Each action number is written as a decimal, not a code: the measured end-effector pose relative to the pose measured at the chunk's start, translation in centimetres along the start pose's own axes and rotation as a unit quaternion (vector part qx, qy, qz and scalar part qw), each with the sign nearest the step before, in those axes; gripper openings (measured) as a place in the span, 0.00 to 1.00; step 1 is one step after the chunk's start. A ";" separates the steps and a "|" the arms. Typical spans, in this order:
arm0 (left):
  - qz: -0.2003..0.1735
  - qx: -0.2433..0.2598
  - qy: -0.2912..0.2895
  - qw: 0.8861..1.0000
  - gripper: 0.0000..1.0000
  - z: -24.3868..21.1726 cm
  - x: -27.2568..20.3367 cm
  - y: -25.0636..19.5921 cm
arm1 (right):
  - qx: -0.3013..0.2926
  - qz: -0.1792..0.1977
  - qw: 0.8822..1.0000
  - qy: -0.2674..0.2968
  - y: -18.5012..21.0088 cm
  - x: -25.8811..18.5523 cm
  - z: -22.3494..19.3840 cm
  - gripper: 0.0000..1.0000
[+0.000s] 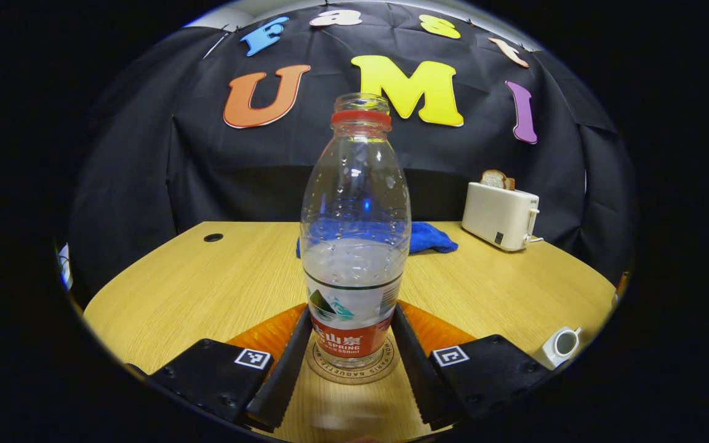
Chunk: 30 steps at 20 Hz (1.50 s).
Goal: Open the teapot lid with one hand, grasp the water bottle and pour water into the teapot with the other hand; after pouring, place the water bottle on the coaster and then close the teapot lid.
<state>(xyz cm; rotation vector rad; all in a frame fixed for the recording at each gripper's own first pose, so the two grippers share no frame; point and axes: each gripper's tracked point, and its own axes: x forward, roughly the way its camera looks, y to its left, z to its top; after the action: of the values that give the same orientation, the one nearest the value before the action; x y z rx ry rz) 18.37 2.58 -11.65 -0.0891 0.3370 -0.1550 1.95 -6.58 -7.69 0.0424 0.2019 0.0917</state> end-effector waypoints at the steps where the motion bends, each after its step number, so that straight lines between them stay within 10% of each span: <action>1: -0.001 0.001 0.000 1.000 0.81 0.0 -0.1 -0.1 | -0.001 0.000 1.000 -0.001 0.1 0.0 0.1 0.00; 15: 0.001 -0.038 0.047 0.998 1.00 -2.7 -5.4 0.6 | -0.015 0.022 1.000 -0.012 2.5 0.1 1.1 0.00; 30: 0.125 -0.007 -0.085 0.988 0.99 1.5 -19.0 8.7 | -0.027 0.134 0.990 -0.027 13.1 7.4 1.9 0.00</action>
<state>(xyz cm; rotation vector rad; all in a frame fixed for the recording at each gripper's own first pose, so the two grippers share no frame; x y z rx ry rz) 2.32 14.41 -5.10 -0.0727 0.1762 0.1028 8.45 7.14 -6.64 0.0173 0.1376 0.3635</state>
